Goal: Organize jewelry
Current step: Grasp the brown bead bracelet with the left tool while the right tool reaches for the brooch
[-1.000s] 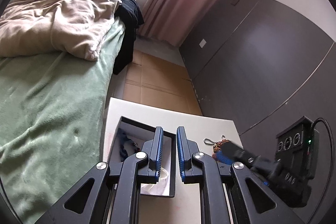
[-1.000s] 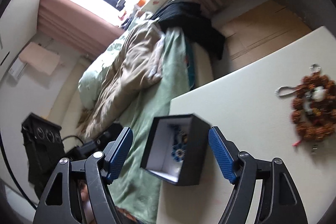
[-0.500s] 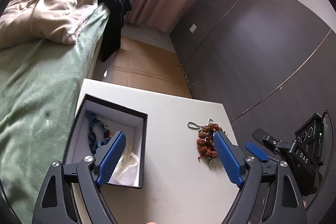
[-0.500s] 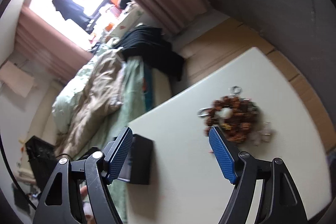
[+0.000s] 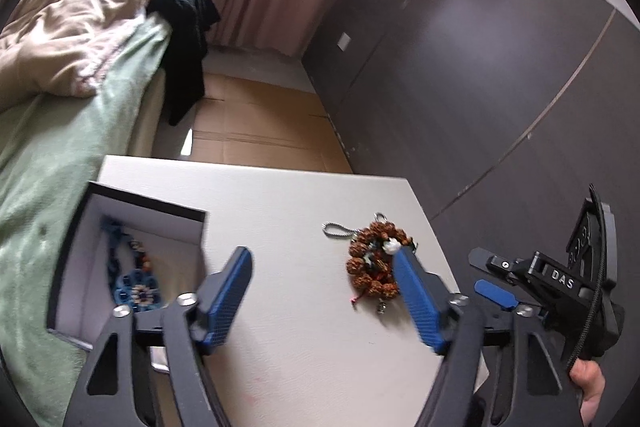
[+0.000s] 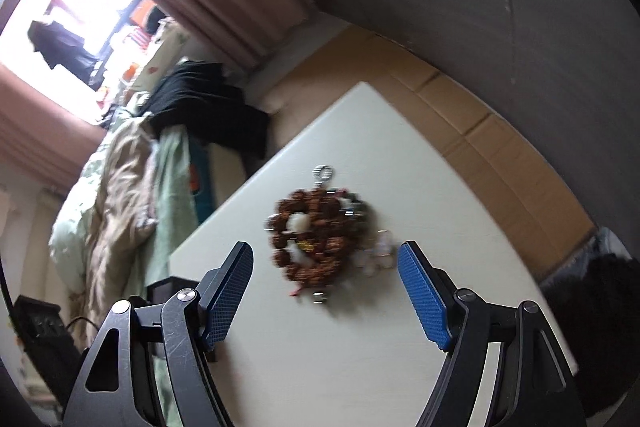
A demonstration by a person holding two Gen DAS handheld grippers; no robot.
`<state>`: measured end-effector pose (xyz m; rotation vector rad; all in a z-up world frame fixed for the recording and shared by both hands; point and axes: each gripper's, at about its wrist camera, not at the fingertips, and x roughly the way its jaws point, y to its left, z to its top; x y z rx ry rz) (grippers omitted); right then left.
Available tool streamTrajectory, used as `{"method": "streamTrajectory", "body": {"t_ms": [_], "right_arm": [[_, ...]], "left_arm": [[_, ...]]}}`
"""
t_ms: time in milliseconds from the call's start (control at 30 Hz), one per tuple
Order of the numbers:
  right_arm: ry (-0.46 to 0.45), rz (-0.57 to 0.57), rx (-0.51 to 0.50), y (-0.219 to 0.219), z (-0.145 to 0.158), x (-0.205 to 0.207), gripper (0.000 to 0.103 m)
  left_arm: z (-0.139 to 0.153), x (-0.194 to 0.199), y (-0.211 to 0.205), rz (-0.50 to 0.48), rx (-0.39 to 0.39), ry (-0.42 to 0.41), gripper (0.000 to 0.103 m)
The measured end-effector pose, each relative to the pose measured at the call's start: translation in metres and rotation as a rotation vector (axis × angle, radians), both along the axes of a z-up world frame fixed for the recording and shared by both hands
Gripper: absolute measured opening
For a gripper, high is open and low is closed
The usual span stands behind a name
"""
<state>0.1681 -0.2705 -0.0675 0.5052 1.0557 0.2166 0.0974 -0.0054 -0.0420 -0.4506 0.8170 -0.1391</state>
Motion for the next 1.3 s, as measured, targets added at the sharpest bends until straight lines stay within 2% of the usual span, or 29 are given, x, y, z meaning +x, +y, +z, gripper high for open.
{"method": "streamTrajectory", "body": {"t_ms": [133, 300, 433, 500, 533, 633, 867, 967, 1000, 1033, 1067, 1167, 1300], "right_arm": [[0.044, -0.030, 0.000, -0.007, -0.009, 0.005, 0.072], [0.066, -0.077, 0.031, -0.021, -0.013, 0.012, 0.070], [0.094, -0.072, -0.022, -0.024, -0.017, 0.021, 0.067], [0.122, -0.062, -0.040, -0.022, -0.023, 0.026, 0.055], [0.146, -0.058, -0.034, -0.023, -0.028, 0.029, 0.054], [0.184, -0.053, -0.018, -0.022, -0.037, 0.033, 0.052], [0.185, -0.056, -0.017, -0.022, -0.037, 0.038, 0.052], [0.192, -0.047, -0.013, -0.020, -0.038, 0.040, 0.052], [0.194, -0.043, -0.015, -0.020, -0.039, 0.041, 0.052], [0.199, -0.034, -0.018, -0.018, -0.040, 0.041, 0.052], [0.202, -0.026, -0.020, -0.016, -0.041, 0.042, 0.052], [0.207, 0.001, -0.036, -0.009, -0.043, 0.042, 0.052], [0.202, 0.042, -0.092, 0.000, -0.043, 0.042, 0.052]], "left_arm": [[-0.010, 0.011, -0.016, -0.036, 0.013, 0.018, 0.061], [-0.023, 0.027, -0.033, -0.076, 0.028, 0.036, 0.059], [-0.038, 0.043, -0.050, -0.112, 0.062, 0.069, 0.042], [-0.046, 0.051, -0.058, -0.133, 0.067, 0.081, 0.042], [-0.049, 0.053, -0.061, -0.137, 0.072, 0.085, 0.042], [-0.057, 0.062, -0.068, -0.149, 0.084, 0.100, 0.042], [-0.084, 0.079, -0.081, -0.164, 0.103, 0.155, 0.041], [-0.084, 0.081, -0.085, -0.168, 0.137, 0.131, 0.041], [-0.085, 0.081, -0.085, -0.166, 0.140, 0.130, 0.037], [-0.085, 0.082, -0.085, -0.164, 0.151, 0.126, 0.022], [-0.086, 0.082, -0.085, -0.172, 0.153, 0.128, 0.020], [-0.083, 0.080, -0.079, -0.170, 0.128, 0.129, 0.019], [-0.061, 0.069, -0.070, -0.166, 0.105, 0.071, 0.019]]}}
